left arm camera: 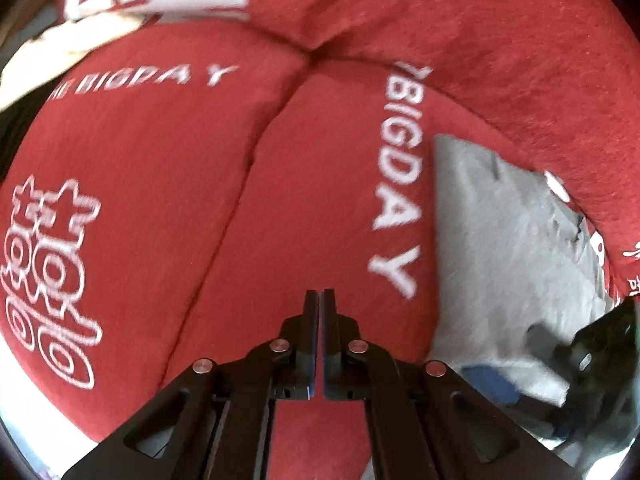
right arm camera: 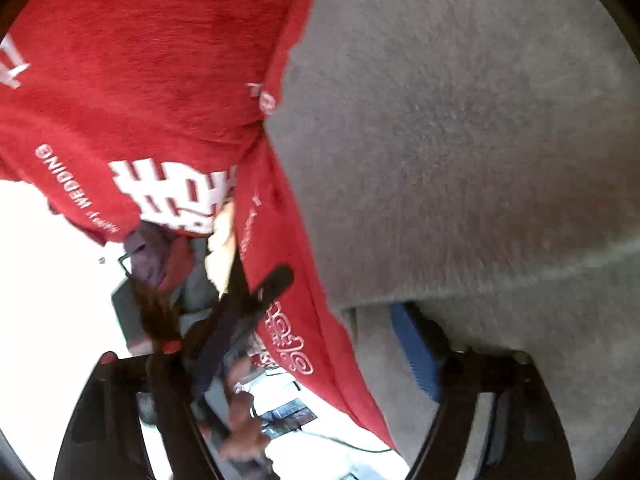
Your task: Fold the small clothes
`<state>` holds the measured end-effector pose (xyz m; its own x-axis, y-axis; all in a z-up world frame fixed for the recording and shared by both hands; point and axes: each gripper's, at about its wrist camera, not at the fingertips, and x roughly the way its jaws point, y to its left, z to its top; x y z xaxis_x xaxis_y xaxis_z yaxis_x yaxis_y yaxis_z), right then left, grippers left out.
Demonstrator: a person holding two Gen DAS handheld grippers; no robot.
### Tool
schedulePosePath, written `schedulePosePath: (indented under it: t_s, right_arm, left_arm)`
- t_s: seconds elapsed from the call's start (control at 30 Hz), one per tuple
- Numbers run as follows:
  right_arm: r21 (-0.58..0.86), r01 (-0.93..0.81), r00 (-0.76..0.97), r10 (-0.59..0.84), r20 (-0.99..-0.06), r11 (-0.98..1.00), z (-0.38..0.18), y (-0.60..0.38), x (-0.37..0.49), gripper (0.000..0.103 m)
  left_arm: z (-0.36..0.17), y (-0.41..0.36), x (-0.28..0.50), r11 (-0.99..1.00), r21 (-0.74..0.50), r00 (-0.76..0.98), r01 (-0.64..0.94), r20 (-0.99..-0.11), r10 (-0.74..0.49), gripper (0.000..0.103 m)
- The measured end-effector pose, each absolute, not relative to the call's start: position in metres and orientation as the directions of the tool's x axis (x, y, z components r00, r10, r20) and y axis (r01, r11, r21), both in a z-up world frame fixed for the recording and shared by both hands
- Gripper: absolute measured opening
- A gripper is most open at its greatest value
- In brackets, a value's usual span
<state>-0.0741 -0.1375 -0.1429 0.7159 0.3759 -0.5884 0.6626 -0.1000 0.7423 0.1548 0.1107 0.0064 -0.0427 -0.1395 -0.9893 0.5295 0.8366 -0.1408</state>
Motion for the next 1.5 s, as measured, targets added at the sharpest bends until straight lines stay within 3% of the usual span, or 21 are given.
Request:
schedulePosePath:
  t_s: [0.1, 0.33, 0.37, 0.4, 0.43, 0.5, 0.6, 0.77, 0.93, 1.2, 1.37, 1.5]
  right_arm:
    - [0.731, 0.678, 0.699, 0.379, -0.606, -0.082, -0.144, -0.138, -0.067, 0.075]
    - [0.688, 0.720, 0.670, 0.350, -0.655, -0.091, -0.137, -0.129, -0.073, 0.075]
    - [0.693, 0.714, 0.678, 0.350, -0.646, -0.103, -0.139, -0.130, -0.072, 0.075]
    - [0.695, 0.712, 0.679, 0.349, -0.646, -0.099, -0.139, -0.131, -0.070, 0.075]
    - [0.696, 0.713, 0.676, 0.350, -0.648, -0.089, -0.137, -0.132, -0.071, 0.075]
    - [0.694, 0.717, 0.666, 0.355, -0.656, -0.061, -0.135, -0.133, -0.068, 0.075]
    - [0.693, 0.719, 0.661, 0.359, -0.659, -0.052, -0.131, -0.132, -0.069, 0.075]
    - [0.690, 0.724, 0.649, 0.364, -0.668, -0.023, -0.128, -0.129, -0.067, 0.075]
    - [0.707, 0.706, 0.675, 0.345, -0.653, -0.042, -0.131, -0.129, -0.060, 0.075]
    - [0.753, 0.658, 0.704, 0.350, -0.618, 0.003, -0.130, -0.128, -0.023, 0.075]
    - [0.727, 0.683, 0.611, 0.488, -0.623, 0.071, -0.151, -0.115, -0.002, 0.075]
    - [0.716, 0.686, 0.586, 0.486, -0.648, 0.127, -0.136, -0.119, -0.007, 0.076]
  left_arm:
    - [0.004, 0.125, 0.151, 0.849, -0.144, -0.055, 0.509, -0.989, -0.135, 0.001]
    - [0.028, 0.145, 0.151, 0.838, -0.266, -0.014, 0.476, -0.955, -0.296, 0.002]
    - [0.035, 0.146, 0.151, 0.831, -0.270, 0.007, 0.486, -0.950, -0.312, 0.013]
    - [0.040, 0.146, 0.151, 0.826, -0.266, 0.027, 0.496, -0.947, -0.321, 0.091]
    - [0.042, 0.146, 0.153, 0.823, -0.288, 0.018, 0.489, -0.941, -0.339, 0.101]
    - [0.045, 0.143, 0.156, 0.795, -0.393, 0.011, 0.462, -0.894, -0.448, 0.103]
    - [0.051, 0.131, 0.159, 0.755, -0.419, 0.076, 0.504, -0.850, -0.522, 0.103]
    - [0.017, 0.120, 0.169, 0.815, -0.313, 0.084, 0.489, -0.912, -0.400, 0.103]
    - [-0.016, 0.104, 0.170, 0.833, -0.099, 0.096, 0.544, -0.979, -0.179, 0.103]
    - [-0.038, 0.106, 0.166, 0.848, -0.047, 0.084, 0.528, -0.991, -0.107, 0.103]
    - [-0.044, 0.121, 0.161, 0.854, -0.022, 0.091, 0.520, -0.993, -0.081, 0.103]
    - [-0.047, 0.119, 0.150, 0.834, -0.027, 0.078, 0.551, -0.993, -0.083, 0.103]
